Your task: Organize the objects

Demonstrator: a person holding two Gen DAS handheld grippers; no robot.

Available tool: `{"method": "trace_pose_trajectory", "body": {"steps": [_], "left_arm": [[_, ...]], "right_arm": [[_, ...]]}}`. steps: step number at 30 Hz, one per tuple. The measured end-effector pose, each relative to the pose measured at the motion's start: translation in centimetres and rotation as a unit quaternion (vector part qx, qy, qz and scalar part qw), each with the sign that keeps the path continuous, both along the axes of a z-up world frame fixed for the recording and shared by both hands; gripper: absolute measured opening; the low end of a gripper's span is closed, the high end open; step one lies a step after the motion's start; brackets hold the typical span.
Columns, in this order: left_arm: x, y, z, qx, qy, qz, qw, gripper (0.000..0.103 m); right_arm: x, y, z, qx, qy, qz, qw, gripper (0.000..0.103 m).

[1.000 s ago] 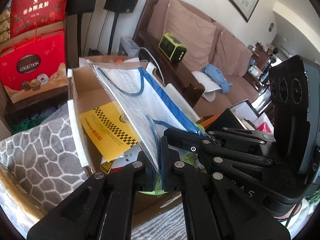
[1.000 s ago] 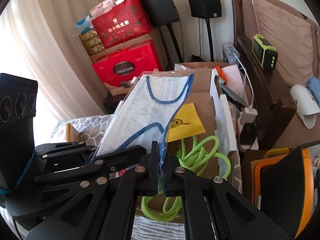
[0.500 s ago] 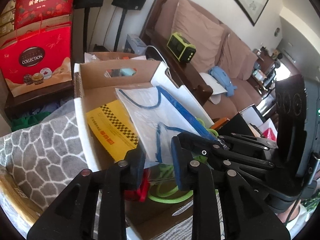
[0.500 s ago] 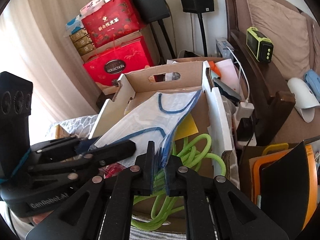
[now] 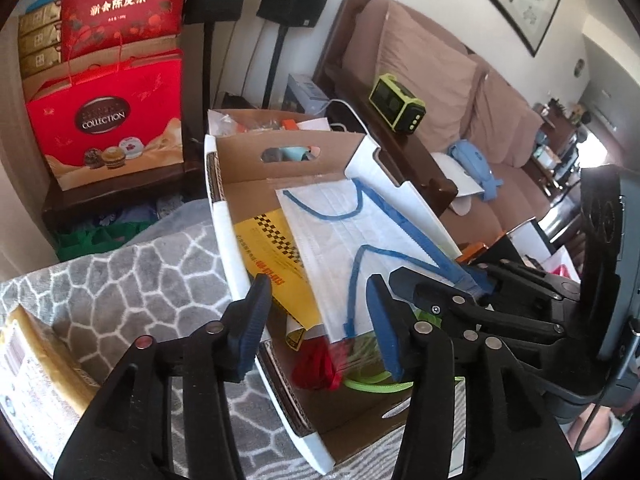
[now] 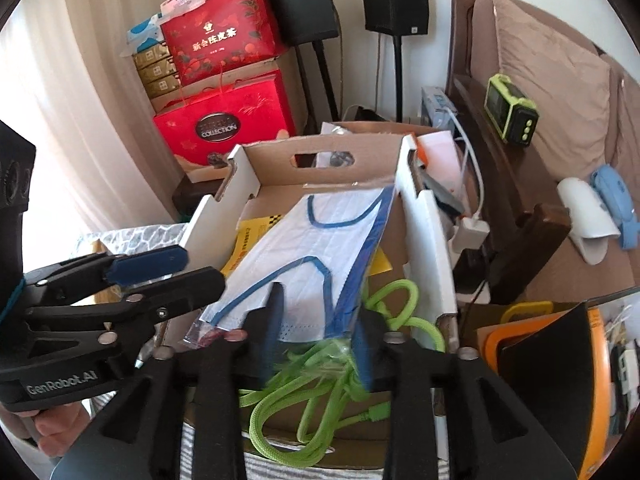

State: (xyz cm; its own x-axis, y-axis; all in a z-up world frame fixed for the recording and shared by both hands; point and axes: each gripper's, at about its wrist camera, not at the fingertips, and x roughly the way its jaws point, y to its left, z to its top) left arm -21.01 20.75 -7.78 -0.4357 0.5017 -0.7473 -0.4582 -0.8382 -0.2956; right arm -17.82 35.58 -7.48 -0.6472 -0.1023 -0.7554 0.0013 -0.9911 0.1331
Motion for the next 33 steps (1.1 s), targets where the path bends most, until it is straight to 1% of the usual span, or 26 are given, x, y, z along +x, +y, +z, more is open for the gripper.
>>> {"method": "trace_pose_trajectory", "body": {"steps": [1,2,3,7,9,11,12,16,17,20,22,24,26,29,33], "left_arm": [[0.1,0.0,0.2,-0.002,0.003,0.002,1.0,0.056],[0.3,-0.2,0.5,-0.006,0.01,0.007,0.9999,0.058],[0.5,-0.3,0.8,-0.01,0.015,0.011,0.9998,0.058],[0.9,-0.8,1.9,-0.016,0.023,0.018,0.9994,0.059],[1.1,-1.2,2.5,-0.019,0.025,0.024,0.9992,0.062],[1.6,-1.7,3.3,-0.022,0.032,0.034,0.9987,0.081],[2.0,-1.9,3.7,-0.021,0.04,0.038,0.9983,0.083],[3.4,-2.8,5.9,-0.015,0.059,0.035,0.9975,0.084],[3.9,-3.0,6.6,-0.017,0.066,0.034,0.9971,0.084],[5.5,-3.9,8.1,-0.033,0.094,0.037,0.9944,0.086],[6.7,-4.8,8.9,-0.044,0.111,0.043,0.9919,0.088],[7.6,-5.8,9.3,-0.052,0.12,0.048,0.9903,0.088],[8.5,-6.5,9.6,-0.064,0.124,0.054,0.9887,0.088],[9.6,-7.4,10.3,-0.079,0.132,0.057,0.9865,0.088],[11.6,-8.9,11.5,-0.07,0.145,0.062,0.9849,0.088]], "right_arm": [[0.0,0.0,0.2,0.002,0.001,-0.002,1.0,0.039],[0.1,0.1,0.3,0.001,0.001,-0.004,1.0,0.042],[0.2,0.2,0.5,0.002,0.003,-0.007,1.0,0.046],[0.9,0.5,1.4,0.022,0.005,-0.023,0.999,0.052],[1.5,0.9,2.2,0.029,0.011,-0.039,0.999,0.055],[2.2,1.3,2.9,0.028,0.014,-0.048,0.998,0.055],[2.6,1.5,3.4,0.028,0.017,-0.052,0.998,0.056],[4.5,2.0,5.3,0.027,0.029,-0.068,0.997,0.057],[5.1,2.0,5.8,0.027,0.034,-0.068,0.997,0.059],[6.8,2.2,7.1,0.043,0.049,-0.07,0.995,0.065],[8.0,2.4,7.7,0.054,0.052,-0.082,0.994,0.067],[9.4,2.8,8.3,0.048,0.058,-0.089,0.993,0.072],[10.8,2.9,8.7,0.039,0.066,-0.076,0.994,0.075],[12.1,2.7,8.9,0.048,0.062,-0.067,0.995,0.075],[13.7,1.9,9.7,0.021,0.068,-0.054,0.996,0.076]]}}
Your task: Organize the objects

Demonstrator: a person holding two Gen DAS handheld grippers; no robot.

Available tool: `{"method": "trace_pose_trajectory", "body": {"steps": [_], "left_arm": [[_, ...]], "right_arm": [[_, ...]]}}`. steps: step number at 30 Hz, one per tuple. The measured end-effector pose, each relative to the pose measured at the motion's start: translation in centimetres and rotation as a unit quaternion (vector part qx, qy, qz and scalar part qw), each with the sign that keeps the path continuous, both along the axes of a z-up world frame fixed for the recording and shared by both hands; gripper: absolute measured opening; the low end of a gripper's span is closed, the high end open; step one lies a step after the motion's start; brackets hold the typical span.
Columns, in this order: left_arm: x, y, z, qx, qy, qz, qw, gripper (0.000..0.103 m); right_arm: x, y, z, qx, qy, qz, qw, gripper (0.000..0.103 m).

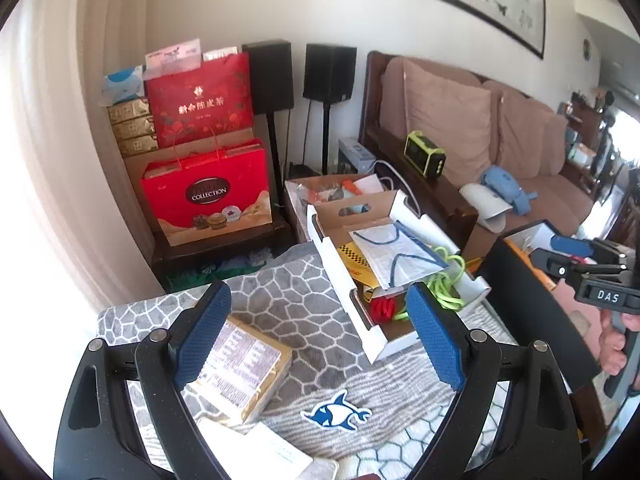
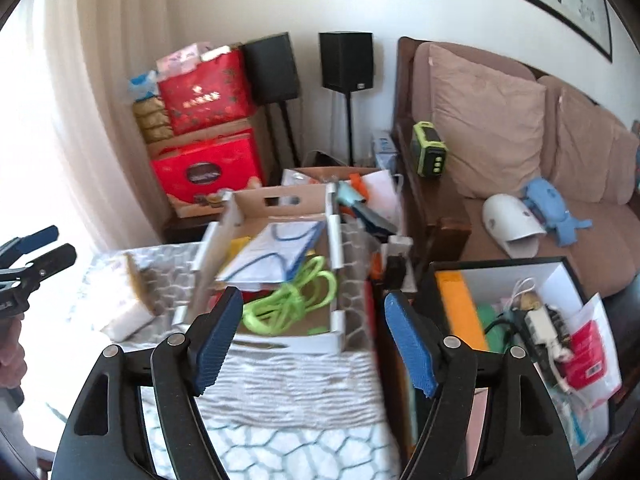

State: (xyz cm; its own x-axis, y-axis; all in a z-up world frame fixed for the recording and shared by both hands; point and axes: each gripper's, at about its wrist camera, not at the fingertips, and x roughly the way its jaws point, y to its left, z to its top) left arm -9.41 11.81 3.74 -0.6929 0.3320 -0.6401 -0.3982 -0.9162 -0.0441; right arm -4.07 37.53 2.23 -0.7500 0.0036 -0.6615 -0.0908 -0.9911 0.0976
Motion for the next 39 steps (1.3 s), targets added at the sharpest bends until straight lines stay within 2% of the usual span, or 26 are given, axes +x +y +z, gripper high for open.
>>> {"method": "trace_pose_trajectory", "body": {"steps": [5,8,9,10,12,14,18,21,26,27,29,30,33,36,39], "left_arm": [[2.2,-2.1,1.6,-0.008,0.016,0.014,0.9998,0.088],[4.0,-4.2,3.2,-0.008,0.035,0.034,0.9988,0.089],[4.5,-4.9,3.4,-0.006,0.041,0.038,0.9984,0.093],[5.0,-5.9,3.6,-0.006,0.048,0.046,0.9978,0.102],[5.9,-7.8,3.7,-0.007,0.063,0.064,0.9959,0.103],[6.6,-9.8,3.0,-0.012,0.057,0.08,0.9951,0.103],[7.3,-13.5,0.3,0.002,0.025,0.106,0.9941,0.103],[7.5,-15.9,-3.4,0.01,-0.016,0.124,0.9921,0.103],[7.9,-17.6,-8.9,0.017,-0.071,0.14,0.9874,0.103],[8.1,-17.8,-9.9,0.019,-0.079,0.137,0.9872,0.103],[8.2,-17.5,-12.1,0.028,-0.102,0.099,0.9894,0.103],[8.3,-17.2,-13.2,0.033,-0.115,0.074,0.9901,0.103],[8.6,-16.4,-15.4,0.03,-0.137,0.041,0.9893,0.103],[8.5,-15.7,-17.1,0.005,-0.15,0.027,0.9883,0.103],[8.4,-15.6,-17.8,-0.008,-0.141,0.032,0.9894,0.103]], "right_arm": [[1.8,-2.4,1.9,-0.005,0.021,0.031,0.999,0.079],[2.9,-3.7,2.9,-0.037,0.038,0.055,0.997,0.082],[3.1,-4.2,3.1,-0.046,0.041,0.064,0.996,0.082],[3.3,-4.7,3.1,-0.053,0.044,0.074,0.995,0.082],[3.4,-6.2,2.8,-0.06,0.043,0.093,0.993,0.082],[3.2,-7.9,2.1,-0.062,0.032,0.11,0.991,0.082],[2.9,-11.1,-0.4,-0.058,0.001,0.14,0.988,0.082],[2.8,-13.8,-3.3,-0.039,-0.023,0.173,0.984,0.082],[2.5,-19.6,-8.9,0.022,-0.064,0.264,0.962,0.085],[2.5,-20.7,-9.8,0.038,-0.07,0.279,0.957,0.086],[2.3,-22.5,-11.9,0.058,-0.084,0.301,0.948,0.088],[2.2,-23.0,-12.6,0.06,-0.091,0.305,0.946,0.088],[1.7,-24.0,-14.5,0.046,-0.109,0.329,0.937,0.089],[1.3,-24.9,-15.7,0.048,-0.117,0.351,0.928,0.095],[0.9,-26.0,-16.6,0.077,-0.116,0.365,0.921,0.096]]}}
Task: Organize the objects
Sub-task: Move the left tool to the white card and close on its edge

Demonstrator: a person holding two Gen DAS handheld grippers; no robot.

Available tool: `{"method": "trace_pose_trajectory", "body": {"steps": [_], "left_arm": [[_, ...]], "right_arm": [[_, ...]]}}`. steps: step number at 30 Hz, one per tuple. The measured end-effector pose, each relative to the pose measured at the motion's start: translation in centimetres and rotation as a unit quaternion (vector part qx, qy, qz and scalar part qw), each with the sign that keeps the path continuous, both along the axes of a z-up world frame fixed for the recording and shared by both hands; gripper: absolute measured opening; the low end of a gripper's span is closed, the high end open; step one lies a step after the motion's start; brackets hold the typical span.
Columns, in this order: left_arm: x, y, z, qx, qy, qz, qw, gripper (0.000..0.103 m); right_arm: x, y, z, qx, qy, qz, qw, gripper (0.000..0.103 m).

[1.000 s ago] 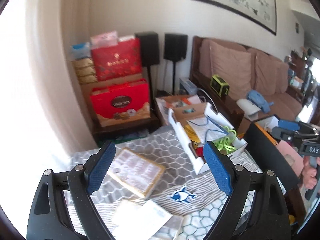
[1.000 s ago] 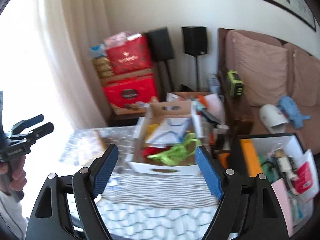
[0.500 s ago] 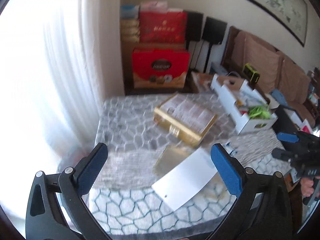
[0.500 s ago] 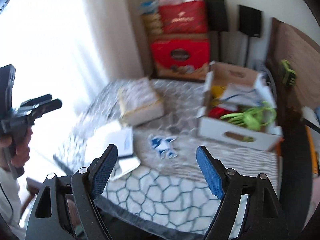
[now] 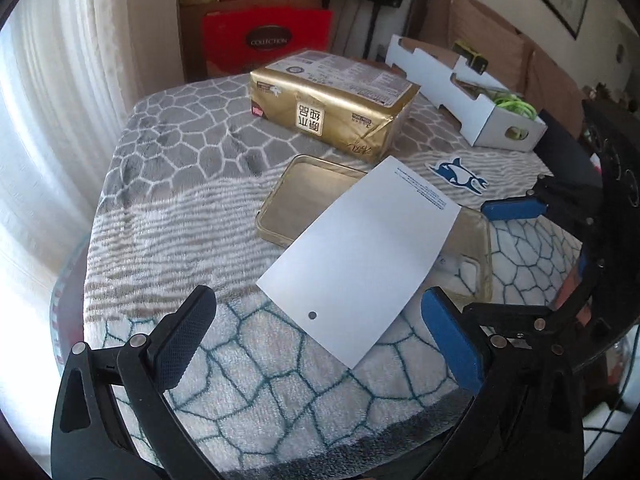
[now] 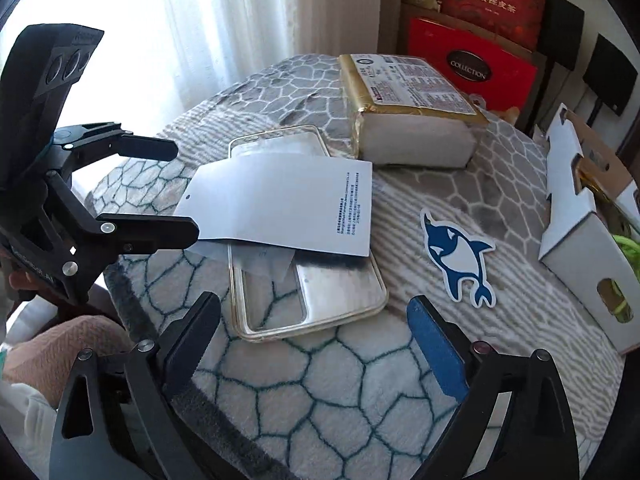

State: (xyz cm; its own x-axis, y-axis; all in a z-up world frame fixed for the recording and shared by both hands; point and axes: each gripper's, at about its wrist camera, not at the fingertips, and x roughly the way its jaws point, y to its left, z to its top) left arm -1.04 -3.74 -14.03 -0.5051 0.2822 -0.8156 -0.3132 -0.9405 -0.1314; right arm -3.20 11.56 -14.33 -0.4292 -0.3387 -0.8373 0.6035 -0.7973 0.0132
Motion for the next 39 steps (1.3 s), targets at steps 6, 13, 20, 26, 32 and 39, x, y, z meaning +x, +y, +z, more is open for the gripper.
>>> {"method": "trace_pose_trajectory", "body": {"steps": [6,13,20,26,32,39], "left_arm": [[-1.3,-1.1,-1.1,0.019,-0.013,0.025,0.9994,0.103],[-1.9,-1.9,-1.0,-0.001,-0.006,0.039,0.9992,0.103],[-1.5,-1.5,-0.4,-0.008,-0.005,0.001,1.0,0.103],[-0.5,3.5,0.0,0.02,-0.038,-0.146,0.9883,0.103],[-1.2,9.9,-0.2,-0.067,-0.021,-0.306,0.9493,0.103],[-3.6,11.5,-0.6,-0.101,-0.032,-0.358,0.9276,0.103]], "right_arm": [[-0.2,-1.7,-0.7,0.013,0.009,0.035,0.999,0.09],[0.8,1.0,-0.5,0.0,0.03,0.015,0.999,0.081],[3.0,5.1,0.0,0.009,0.035,-0.022,0.999,0.081],[3.1,8.7,0.2,-0.001,0.012,-0.068,0.998,0.081],[4.2,9.2,0.3,0.002,0.007,-0.056,0.998,0.081],[4.3,9.7,0.2,-0.013,0.0,-0.065,0.998,0.081]]}}
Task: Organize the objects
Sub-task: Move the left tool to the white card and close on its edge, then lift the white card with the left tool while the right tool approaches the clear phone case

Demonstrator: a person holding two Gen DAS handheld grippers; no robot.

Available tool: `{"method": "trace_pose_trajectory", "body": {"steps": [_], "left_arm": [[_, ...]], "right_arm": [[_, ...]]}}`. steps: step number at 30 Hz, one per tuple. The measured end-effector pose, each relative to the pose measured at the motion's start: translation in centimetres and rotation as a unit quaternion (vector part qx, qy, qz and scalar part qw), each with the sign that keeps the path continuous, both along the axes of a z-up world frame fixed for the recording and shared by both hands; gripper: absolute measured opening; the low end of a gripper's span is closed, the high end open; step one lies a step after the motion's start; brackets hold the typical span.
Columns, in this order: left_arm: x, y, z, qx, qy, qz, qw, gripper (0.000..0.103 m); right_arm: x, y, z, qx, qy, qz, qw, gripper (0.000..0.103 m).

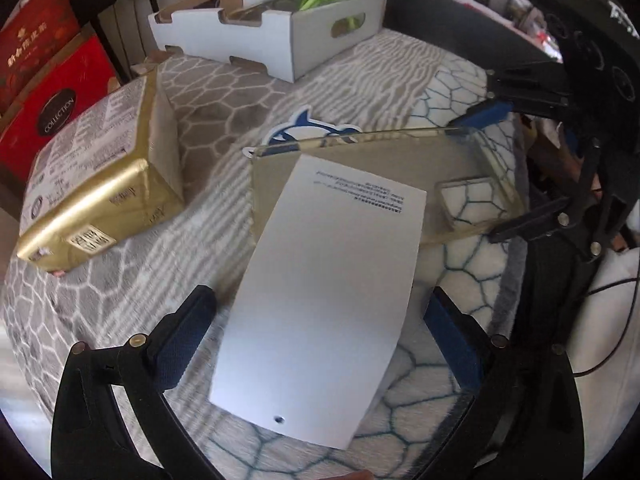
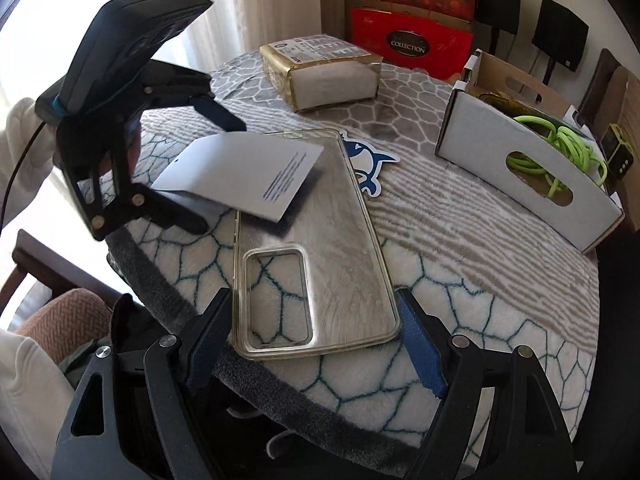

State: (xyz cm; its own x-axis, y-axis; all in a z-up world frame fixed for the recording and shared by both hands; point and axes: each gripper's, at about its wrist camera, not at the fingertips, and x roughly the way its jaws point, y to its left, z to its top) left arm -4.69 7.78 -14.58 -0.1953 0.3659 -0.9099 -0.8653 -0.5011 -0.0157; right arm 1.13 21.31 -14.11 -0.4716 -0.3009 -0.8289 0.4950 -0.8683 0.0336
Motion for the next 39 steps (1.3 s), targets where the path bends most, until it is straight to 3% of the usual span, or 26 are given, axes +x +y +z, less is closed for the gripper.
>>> {"method": "trace_pose_trajectory", "body": {"steps": [7,9,10,13,14,16,21,24,34,36,39], "left_arm": [[-0.4,-0.2,-0.4,-0.009,-0.022,-0.013,0.9996,0.1],[-0.3,-0.6,0.0,-0.001,-0.02,0.0,0.9998,0.089],[-0.3,-1.0,0.3,0.007,-0.022,0.009,0.9997,0.078],[-0.8,-2.5,0.8,0.038,-0.055,0.041,0.9969,0.071],[-1.0,-2.9,0.9,0.046,-0.063,0.049,0.9957,0.064],[-1.1,-4.1,1.1,0.061,-0.07,0.073,0.993,0.039],[-1.3,-6.9,2.2,0.134,-0.097,0.12,0.9789,0.036],[-0.8,-8.3,3.0,0.195,-0.126,0.13,0.964,0.036],[-0.6,-11.6,5.7,0.321,-0.165,0.157,0.9195,0.035],[-0.6,-11.6,6.2,0.32,-0.151,0.164,0.9208,0.035],[-0.4,-10.9,6.5,0.29,-0.12,0.182,0.9318,0.035]], "right_arm": [[-0.1,-0.1,0.0,0.002,0.001,0.002,1.0,0.081],[-0.1,-0.1,0.0,0.0,0.002,-0.001,1.0,0.081],[-0.1,0.0,0.0,-0.002,0.002,-0.003,1.0,0.081],[-0.1,0.1,0.1,-0.009,0.002,-0.007,1.0,0.081],[-0.2,0.2,0.1,-0.012,0.001,-0.008,1.0,0.081],[-0.2,0.3,0.1,-0.018,0.0,-0.011,1.0,0.081],[-0.1,0.5,0.4,-0.04,-0.006,-0.021,0.999,0.081],[0.1,0.4,0.7,-0.042,0.0,-0.026,0.999,0.081],[0.5,0.8,3.3,-0.062,0.036,-0.044,0.996,0.081],[0.6,0.8,3.7,-0.063,0.043,-0.044,0.996,0.08],[0.8,0.9,4.3,-0.061,0.051,-0.048,0.996,0.08]]}}
